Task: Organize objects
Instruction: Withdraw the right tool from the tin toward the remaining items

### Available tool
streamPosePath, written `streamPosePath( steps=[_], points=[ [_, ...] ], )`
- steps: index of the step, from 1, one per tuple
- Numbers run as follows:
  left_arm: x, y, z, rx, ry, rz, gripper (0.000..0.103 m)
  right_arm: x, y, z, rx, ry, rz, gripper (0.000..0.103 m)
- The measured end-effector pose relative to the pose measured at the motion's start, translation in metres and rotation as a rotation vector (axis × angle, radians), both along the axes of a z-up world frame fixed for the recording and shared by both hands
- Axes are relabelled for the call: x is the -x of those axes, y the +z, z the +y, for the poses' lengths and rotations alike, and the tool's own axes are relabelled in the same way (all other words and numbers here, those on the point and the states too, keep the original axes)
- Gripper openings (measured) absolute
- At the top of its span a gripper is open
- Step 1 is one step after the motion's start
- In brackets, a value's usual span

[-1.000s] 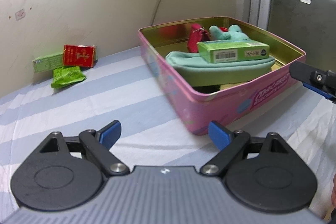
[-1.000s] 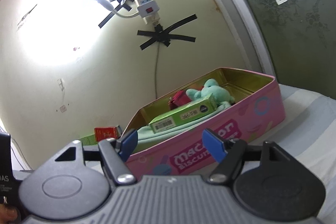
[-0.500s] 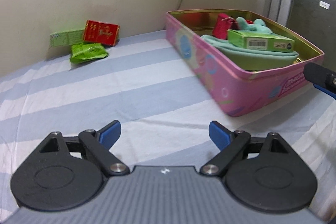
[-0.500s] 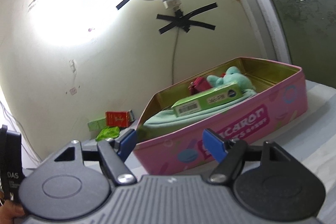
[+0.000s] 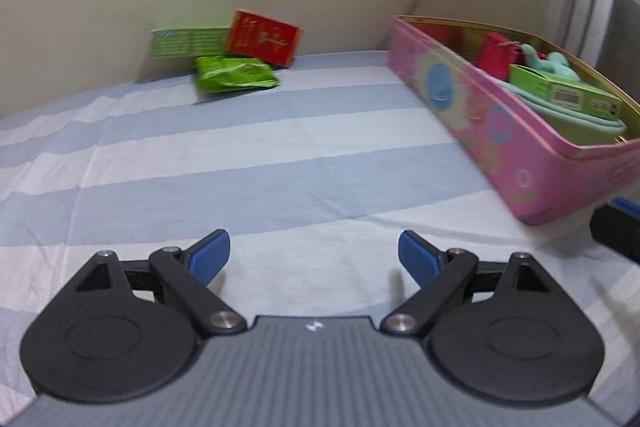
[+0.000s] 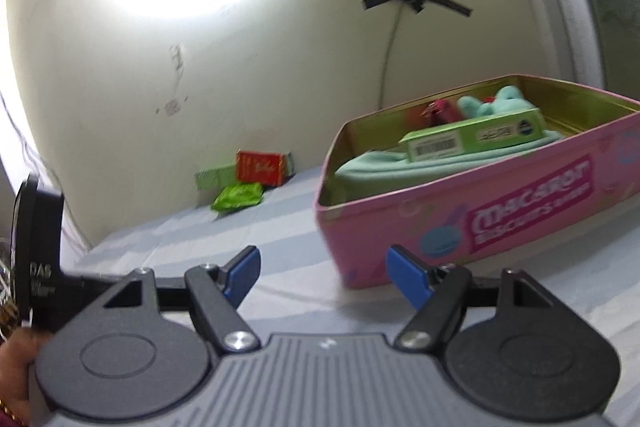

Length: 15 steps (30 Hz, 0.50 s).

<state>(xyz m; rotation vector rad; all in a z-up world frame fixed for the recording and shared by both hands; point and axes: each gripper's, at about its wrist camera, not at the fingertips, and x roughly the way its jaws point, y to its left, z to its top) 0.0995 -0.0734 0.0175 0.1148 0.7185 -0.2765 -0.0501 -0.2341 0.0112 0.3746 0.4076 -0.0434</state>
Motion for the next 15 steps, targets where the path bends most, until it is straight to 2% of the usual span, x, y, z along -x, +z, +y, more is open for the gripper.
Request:
streamPosePath(
  steps=[15],
  points=[
    [-0.031,-0.015,0.054,0.001,0.146,-0.013,0.095,-0.032,-0.011,0.045,0.081,0.111,0.082,0.074]
  ],
)
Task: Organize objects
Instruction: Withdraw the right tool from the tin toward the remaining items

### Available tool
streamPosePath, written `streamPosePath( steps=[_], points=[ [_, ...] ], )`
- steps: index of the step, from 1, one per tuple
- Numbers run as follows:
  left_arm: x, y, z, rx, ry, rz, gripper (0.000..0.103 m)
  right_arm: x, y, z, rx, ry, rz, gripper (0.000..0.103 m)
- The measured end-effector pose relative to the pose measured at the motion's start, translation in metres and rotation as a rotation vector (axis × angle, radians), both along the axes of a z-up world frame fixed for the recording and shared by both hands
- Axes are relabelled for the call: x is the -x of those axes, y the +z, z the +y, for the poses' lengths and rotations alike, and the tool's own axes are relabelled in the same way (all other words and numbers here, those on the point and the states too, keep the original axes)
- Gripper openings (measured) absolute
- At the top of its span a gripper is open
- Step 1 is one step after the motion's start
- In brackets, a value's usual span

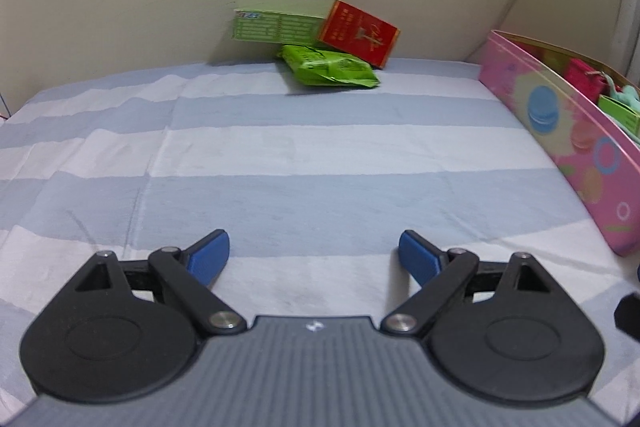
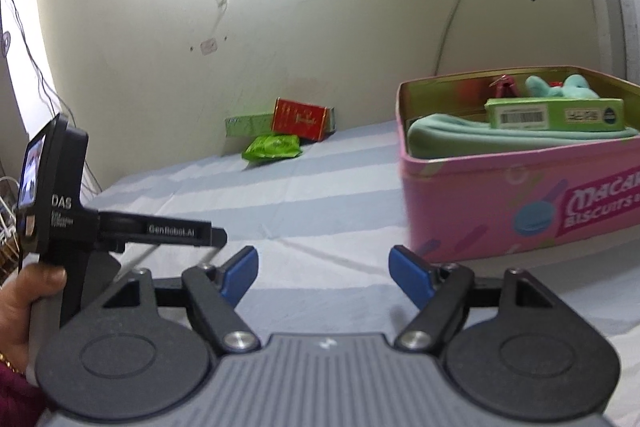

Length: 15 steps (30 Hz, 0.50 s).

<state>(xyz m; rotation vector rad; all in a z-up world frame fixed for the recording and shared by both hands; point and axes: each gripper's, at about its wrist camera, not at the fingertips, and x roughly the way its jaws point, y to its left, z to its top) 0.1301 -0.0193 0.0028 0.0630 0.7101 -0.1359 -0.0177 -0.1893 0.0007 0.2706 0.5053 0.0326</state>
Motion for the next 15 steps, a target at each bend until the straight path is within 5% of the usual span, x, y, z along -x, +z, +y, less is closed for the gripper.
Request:
streamPosePath(
  steps=[15],
  points=[
    [0.000,-0.002,0.004,0.017,-0.006,-0.022,0.098,-0.014,-0.007,0.010,0.034,0.030,0.051,0.074]
  ],
)
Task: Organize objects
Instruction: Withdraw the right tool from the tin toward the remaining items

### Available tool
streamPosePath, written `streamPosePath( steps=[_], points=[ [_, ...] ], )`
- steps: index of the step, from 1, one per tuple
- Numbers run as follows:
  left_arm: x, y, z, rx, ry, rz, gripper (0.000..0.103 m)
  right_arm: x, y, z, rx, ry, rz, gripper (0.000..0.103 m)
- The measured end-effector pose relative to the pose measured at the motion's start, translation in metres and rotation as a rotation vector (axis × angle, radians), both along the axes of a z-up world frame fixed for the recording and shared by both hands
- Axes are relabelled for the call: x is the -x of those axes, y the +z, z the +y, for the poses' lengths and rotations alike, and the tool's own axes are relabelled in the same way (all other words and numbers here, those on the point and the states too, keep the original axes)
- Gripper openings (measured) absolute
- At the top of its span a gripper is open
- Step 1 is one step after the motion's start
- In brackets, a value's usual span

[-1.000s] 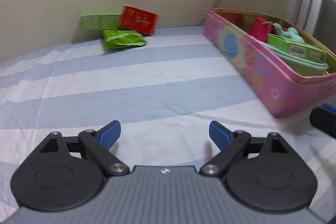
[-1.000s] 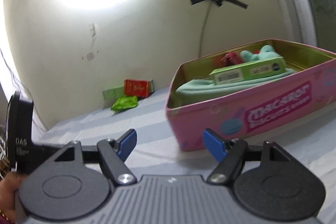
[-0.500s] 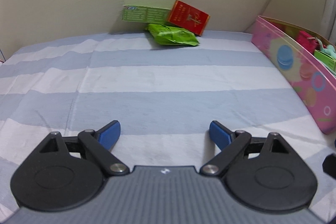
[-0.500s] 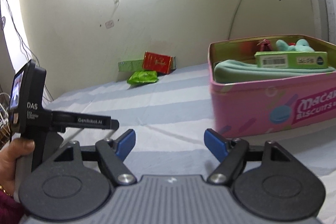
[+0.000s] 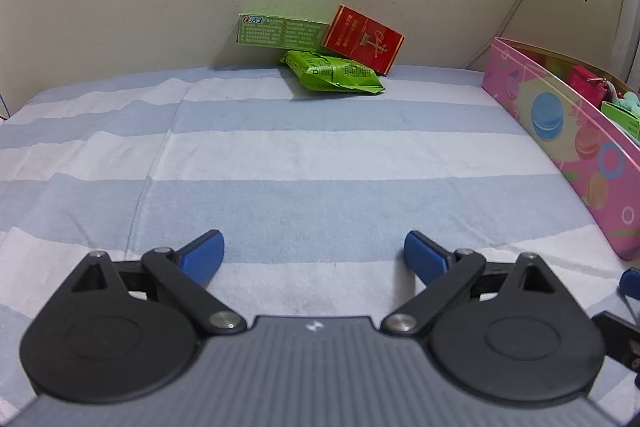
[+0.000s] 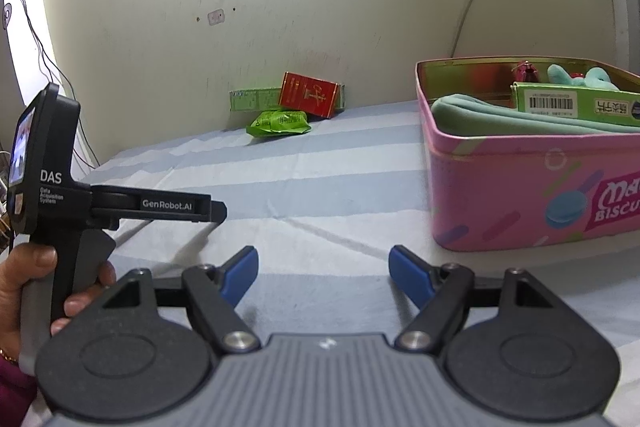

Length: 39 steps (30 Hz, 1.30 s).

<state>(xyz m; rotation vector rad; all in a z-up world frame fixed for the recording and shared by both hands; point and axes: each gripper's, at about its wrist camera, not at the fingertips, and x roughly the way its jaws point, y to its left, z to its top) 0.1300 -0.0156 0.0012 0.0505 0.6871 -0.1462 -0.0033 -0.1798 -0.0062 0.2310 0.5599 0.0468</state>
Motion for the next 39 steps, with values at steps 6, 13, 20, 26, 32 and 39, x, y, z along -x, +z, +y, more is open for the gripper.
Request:
streamPosePath(
  steps=[6,13,20,26,32,39],
  points=[
    [0.001,0.000,0.000,0.010,-0.005,-0.003,0.099,-0.004,-0.001,0.003,0.005,0.006,0.009,0.076],
    [0.002,0.001,0.000,0.014,-0.009,-0.005,0.099,-0.006,-0.002,0.005,0.016,0.005,0.012,0.078],
    [0.001,0.002,0.004,0.035,-0.015,-0.004,0.099,-0.009,-0.002,0.008,0.038,0.005,0.028,0.079],
    [0.002,0.005,0.009,0.062,-0.009,0.000,0.099,-0.015,-0.002,0.012,0.061,0.006,0.045,0.081],
    [0.003,0.012,0.018,0.098,0.008,-0.015,0.099,-0.028,0.008,0.015,0.074,0.018,0.041,0.081],
    [0.002,0.017,0.028,0.130,0.032,-0.026,0.099,-0.057,0.021,0.021,0.091,0.042,0.026,0.081]
  ],
)
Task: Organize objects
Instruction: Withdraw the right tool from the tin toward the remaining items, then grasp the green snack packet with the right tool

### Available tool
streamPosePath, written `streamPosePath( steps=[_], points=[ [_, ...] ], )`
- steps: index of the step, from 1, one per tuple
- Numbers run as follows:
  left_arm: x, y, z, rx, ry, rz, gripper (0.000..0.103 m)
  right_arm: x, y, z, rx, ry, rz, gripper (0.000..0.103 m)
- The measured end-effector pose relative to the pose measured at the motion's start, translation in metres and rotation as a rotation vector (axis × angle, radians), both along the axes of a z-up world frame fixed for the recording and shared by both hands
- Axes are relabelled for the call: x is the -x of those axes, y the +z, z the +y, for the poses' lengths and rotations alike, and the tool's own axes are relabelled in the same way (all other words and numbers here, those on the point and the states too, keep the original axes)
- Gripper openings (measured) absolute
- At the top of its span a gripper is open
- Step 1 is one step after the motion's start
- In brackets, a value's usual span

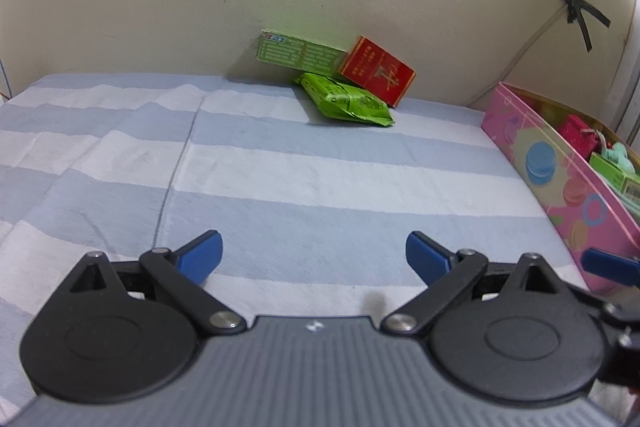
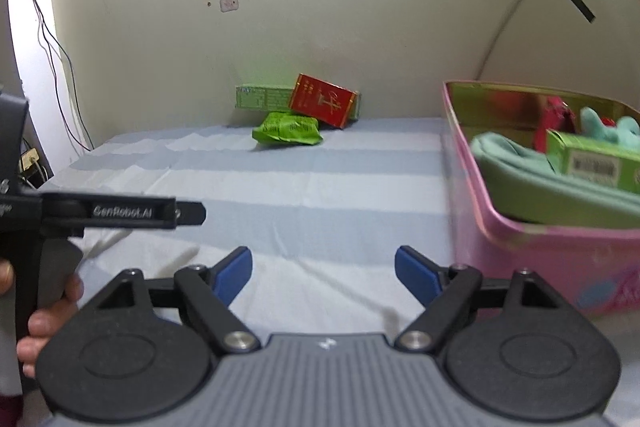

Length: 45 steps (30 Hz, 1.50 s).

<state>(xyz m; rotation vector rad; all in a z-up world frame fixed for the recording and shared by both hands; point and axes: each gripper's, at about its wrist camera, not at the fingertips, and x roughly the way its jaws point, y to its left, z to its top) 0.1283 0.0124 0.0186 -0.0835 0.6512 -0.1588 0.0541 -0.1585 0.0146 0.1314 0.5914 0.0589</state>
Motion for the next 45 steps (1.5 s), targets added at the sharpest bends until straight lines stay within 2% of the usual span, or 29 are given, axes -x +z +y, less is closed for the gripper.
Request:
streamPosePath(
  steps=[5,9,17,20,24,26,28,30,31,33,36,42,45],
  points=[
    [-0.005,0.000,0.008,0.023,0.027,0.013,0.099,-0.027,0.001,0.013,0.023,0.031,-0.011,0.089],
    [-0.009,0.001,0.020,0.050,0.065,0.019,0.099,-0.053,-0.002,0.029,0.056,0.065,-0.010,0.091],
    [-0.019,0.001,0.057,0.153,0.210,0.044,0.100,-0.144,-0.008,0.052,0.102,0.094,-0.002,0.097],
    [-0.020,0.002,0.061,0.159,0.235,0.038,0.099,-0.184,-0.009,0.048,0.041,0.069,0.008,0.100],
    [-0.021,0.000,0.055,0.153,0.211,0.056,0.099,-0.237,-0.016,0.040,-0.103,0.038,0.052,0.103],
    [-0.021,-0.001,0.051,0.143,0.194,0.060,0.099,-0.259,-0.025,0.043,-0.114,0.001,0.085,0.103],
    [-0.022,-0.002,0.048,0.127,0.181,0.063,0.099,-0.276,-0.031,0.045,-0.109,-0.023,0.133,0.102],
    [-0.023,-0.003,0.047,0.120,0.175,0.069,0.099,-0.282,-0.031,0.047,-0.085,-0.001,0.129,0.081],
    [-0.023,-0.003,0.047,0.120,0.175,0.071,0.099,-0.281,-0.032,0.050,-0.044,0.009,0.129,0.076],
    [-0.024,-0.004,0.048,0.119,0.180,0.071,0.099,-0.270,-0.032,0.054,-0.004,0.026,0.128,0.075],
    [-0.022,-0.003,0.048,0.118,0.187,0.069,0.099,-0.237,-0.031,0.053,0.007,0.076,0.125,0.075],
    [-0.020,-0.002,0.047,0.150,0.155,0.051,0.100,-0.117,-0.028,0.049,0.081,0.217,0.111,0.075],
    [-0.013,-0.001,0.040,0.172,0.048,0.043,0.100,-0.050,-0.026,0.039,0.118,0.258,0.100,0.075]
  ],
)
